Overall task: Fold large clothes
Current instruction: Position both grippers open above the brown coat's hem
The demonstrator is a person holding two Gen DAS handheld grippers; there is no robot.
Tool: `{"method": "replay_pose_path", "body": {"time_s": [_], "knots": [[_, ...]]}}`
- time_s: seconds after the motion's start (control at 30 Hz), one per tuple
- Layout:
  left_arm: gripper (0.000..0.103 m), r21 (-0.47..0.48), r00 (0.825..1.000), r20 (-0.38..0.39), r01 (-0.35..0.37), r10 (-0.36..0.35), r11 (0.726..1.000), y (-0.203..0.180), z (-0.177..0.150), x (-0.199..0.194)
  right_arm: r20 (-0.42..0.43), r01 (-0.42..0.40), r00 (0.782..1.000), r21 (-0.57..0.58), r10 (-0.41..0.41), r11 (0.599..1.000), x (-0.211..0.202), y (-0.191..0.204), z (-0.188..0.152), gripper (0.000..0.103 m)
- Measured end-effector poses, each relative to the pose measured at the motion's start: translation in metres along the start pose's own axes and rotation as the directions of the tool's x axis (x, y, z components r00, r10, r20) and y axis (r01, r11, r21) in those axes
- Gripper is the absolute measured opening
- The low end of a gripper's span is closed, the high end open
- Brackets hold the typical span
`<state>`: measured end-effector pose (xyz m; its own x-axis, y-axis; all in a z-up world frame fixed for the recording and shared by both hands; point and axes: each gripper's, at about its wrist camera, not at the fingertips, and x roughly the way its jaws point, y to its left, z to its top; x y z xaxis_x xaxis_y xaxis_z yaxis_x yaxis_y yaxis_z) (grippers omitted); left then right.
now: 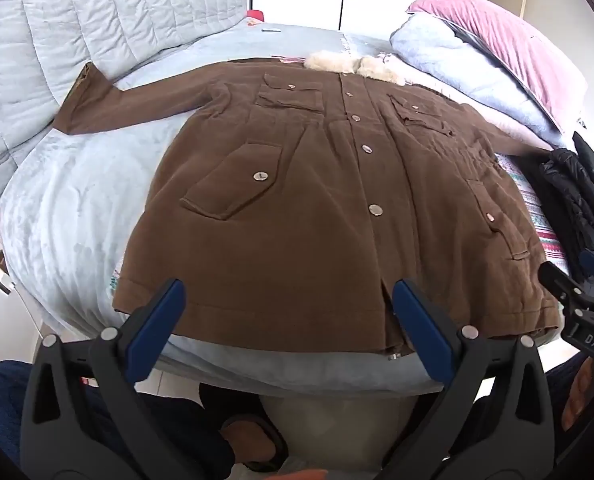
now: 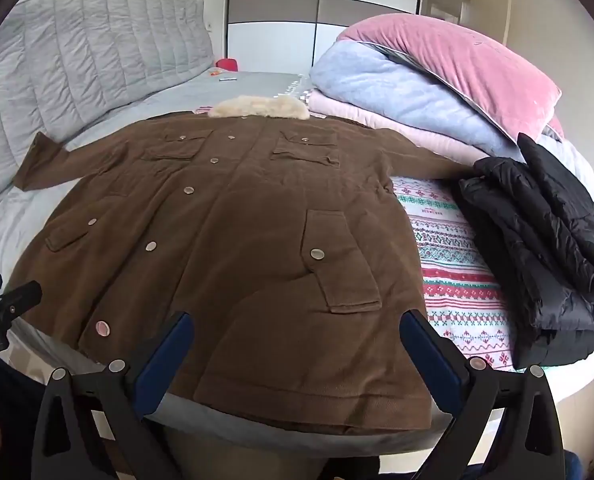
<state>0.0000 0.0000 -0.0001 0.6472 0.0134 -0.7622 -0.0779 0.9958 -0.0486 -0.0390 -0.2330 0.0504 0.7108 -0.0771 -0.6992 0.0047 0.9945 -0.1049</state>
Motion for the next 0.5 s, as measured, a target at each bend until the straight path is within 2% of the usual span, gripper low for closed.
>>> {"method": "replay_pose_path", "body": {"time_s": [0.3,0.37,0.5], "knots": [[0.103,0.0,1.0,0.0,-0.002,0.002,1.0,0.0015,0.0011,-0.0022,0.003,0.015,1.0,0.02,-0.015,1.0,0.0034,-0.0008,-0.0034,0.103],[0.103,-0.015,0.999,0.045,0.016,-0.015,1.0,0.0022,-0.0009,0.0023,0.0,0.026,1.0,0.026,-0.026,0.999,0.005,-0.0036,-0.0039,0.103],[0.103,-0.014,0.999,0.042,0.007,-0.006,1.0,0.0033,-0.0014,0.0055,-0.013,0.049,0.999,0.036,-0.048,0.998,-0.0012,0.0004,-0.0005,0.103]]}}
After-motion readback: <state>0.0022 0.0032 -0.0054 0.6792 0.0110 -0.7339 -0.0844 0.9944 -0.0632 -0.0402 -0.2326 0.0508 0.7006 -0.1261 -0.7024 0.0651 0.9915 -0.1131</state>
